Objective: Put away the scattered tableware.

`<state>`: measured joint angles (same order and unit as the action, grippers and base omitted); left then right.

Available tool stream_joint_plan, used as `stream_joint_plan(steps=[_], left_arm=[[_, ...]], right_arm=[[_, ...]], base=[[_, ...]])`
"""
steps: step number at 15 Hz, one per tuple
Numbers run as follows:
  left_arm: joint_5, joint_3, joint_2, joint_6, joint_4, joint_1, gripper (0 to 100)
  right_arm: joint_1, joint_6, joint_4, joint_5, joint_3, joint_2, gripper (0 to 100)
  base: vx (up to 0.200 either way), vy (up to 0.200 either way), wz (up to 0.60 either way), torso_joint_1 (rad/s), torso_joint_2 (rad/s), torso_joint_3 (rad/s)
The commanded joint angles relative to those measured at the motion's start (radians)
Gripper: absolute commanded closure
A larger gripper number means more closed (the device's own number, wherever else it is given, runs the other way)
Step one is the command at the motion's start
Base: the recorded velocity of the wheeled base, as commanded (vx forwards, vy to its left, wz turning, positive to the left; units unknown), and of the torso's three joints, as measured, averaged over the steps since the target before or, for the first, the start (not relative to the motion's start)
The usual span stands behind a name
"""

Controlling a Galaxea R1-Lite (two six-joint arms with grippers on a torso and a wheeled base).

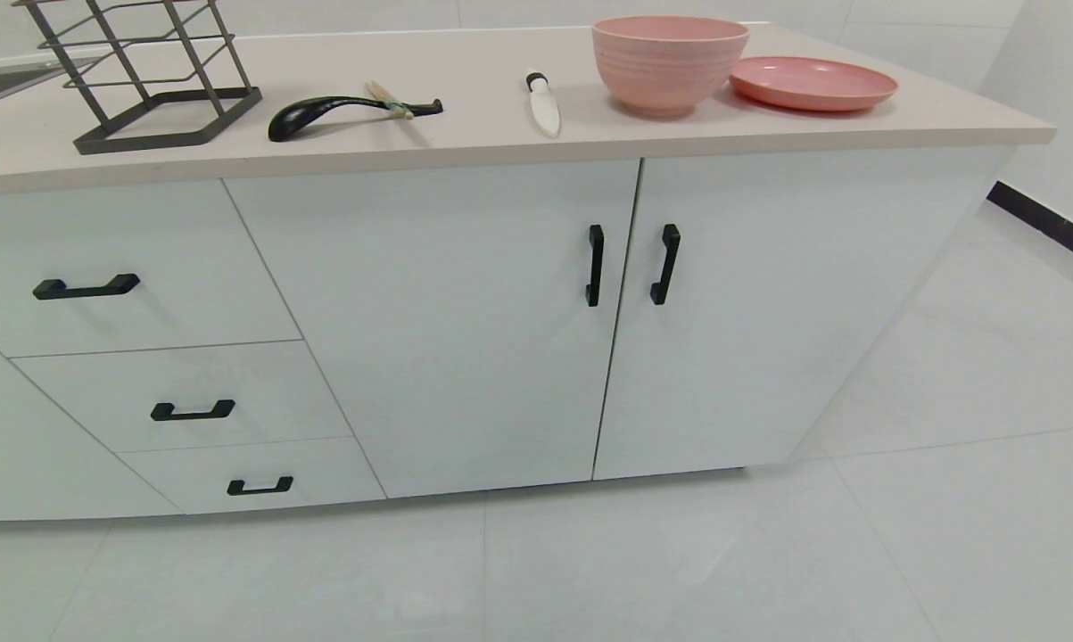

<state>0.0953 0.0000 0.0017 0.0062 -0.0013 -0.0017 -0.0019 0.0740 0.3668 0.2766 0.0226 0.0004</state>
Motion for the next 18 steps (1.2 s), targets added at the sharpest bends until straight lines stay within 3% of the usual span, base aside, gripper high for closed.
stream_joint_plan(steps=[1,2,4,6,12,13,18], left_arm=[[0.000,0.000,0.001,0.000,0.000,0.000,0],[0.000,0.000,0.001,0.000,0.000,0.000,0],[0.000,0.000,0.001,0.000,0.000,0.000,0],[0.000,0.000,0.001,0.000,0.000,0.000,0],[0.000,0.000,0.001,0.000,0.000,0.000,0],[0.000,0.000,0.001,0.000,0.000,0.000,0],[0.000,0.000,0.001,0.000,0.000,0.000,0]], right_arm=[[-0.029,0.007,-0.108,0.038,0.119,0.064,100],[-0.055,0.009,-0.141,0.070,0.174,0.116,0],[-0.109,0.029,-0.141,0.200,0.241,0.288,0],[-0.092,0.082,-0.098,0.242,0.244,0.492,0],[0.103,0.101,0.077,0.283,0.240,0.909,0],[0.181,0.099,0.132,0.286,0.243,1.017,0],[0.215,0.102,0.170,0.328,0.352,1.165,0]], base=[[0.000,0.000,0.00,0.000,0.00,0.000],[0.000,0.000,0.00,0.000,0.00,0.000],[0.000,0.000,0.00,0.000,0.00,0.000],[0.000,0.000,0.00,0.000,0.00,0.000],[0.000,0.000,0.00,0.000,0.00,0.000],[0.000,0.000,0.00,0.000,0.00,0.000],[0.000,0.000,0.00,0.000,0.00,0.000]])
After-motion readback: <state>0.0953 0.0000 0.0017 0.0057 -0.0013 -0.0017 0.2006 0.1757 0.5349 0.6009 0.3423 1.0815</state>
